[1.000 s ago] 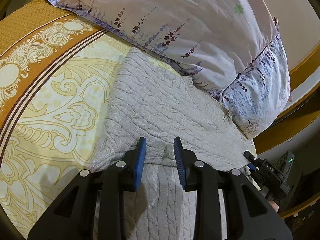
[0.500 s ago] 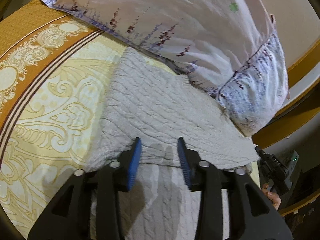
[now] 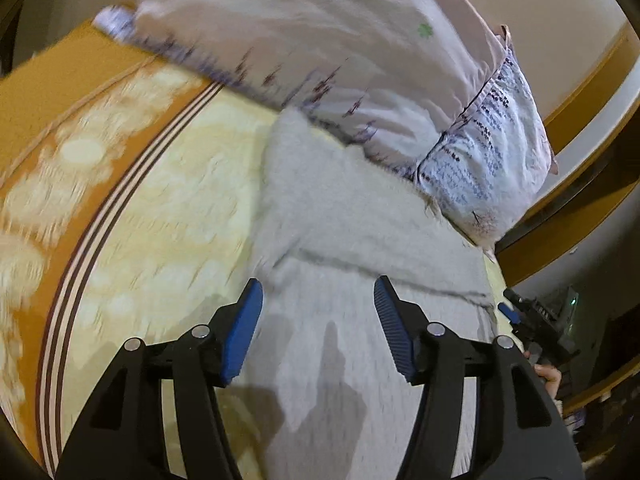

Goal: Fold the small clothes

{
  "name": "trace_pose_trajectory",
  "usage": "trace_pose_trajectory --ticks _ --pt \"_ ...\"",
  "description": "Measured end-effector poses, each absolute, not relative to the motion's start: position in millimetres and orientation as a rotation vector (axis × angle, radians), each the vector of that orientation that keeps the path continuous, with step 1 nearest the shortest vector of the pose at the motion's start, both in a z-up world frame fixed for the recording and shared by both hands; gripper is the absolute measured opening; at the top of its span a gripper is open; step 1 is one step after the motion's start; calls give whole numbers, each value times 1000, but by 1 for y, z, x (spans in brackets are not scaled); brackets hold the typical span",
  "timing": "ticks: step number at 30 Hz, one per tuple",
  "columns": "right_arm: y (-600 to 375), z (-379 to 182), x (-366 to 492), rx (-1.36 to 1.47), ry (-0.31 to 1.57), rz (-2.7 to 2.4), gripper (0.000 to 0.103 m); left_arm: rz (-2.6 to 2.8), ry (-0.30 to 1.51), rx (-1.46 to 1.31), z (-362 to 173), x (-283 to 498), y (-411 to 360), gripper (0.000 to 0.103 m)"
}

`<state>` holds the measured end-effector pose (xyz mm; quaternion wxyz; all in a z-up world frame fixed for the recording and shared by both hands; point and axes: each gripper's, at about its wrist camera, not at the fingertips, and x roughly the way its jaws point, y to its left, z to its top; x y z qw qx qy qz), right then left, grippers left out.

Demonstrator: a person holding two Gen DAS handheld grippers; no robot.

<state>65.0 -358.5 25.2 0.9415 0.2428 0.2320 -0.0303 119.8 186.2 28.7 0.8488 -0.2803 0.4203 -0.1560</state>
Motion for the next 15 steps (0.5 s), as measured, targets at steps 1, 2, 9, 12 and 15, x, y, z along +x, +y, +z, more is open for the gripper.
trace_pose_trajectory --ticks 1,2,9,12,15 --pt "-365 18 53 509 494 -50 53 -338 896 -607 25 114 189 56" --pt "-369 11 44 525 511 -37 53 -345 912 -627 20 105 192 55" --pt "-388 -30 -21 627 558 54 47 -391 927 -664 10 62 189 53" --pt "-379 -39 -38 637 577 144 44 -415 923 -666 11 47 183 52" --pt "-368 -49 -47 646 603 226 35 -442 921 -672 11 31 179 46"
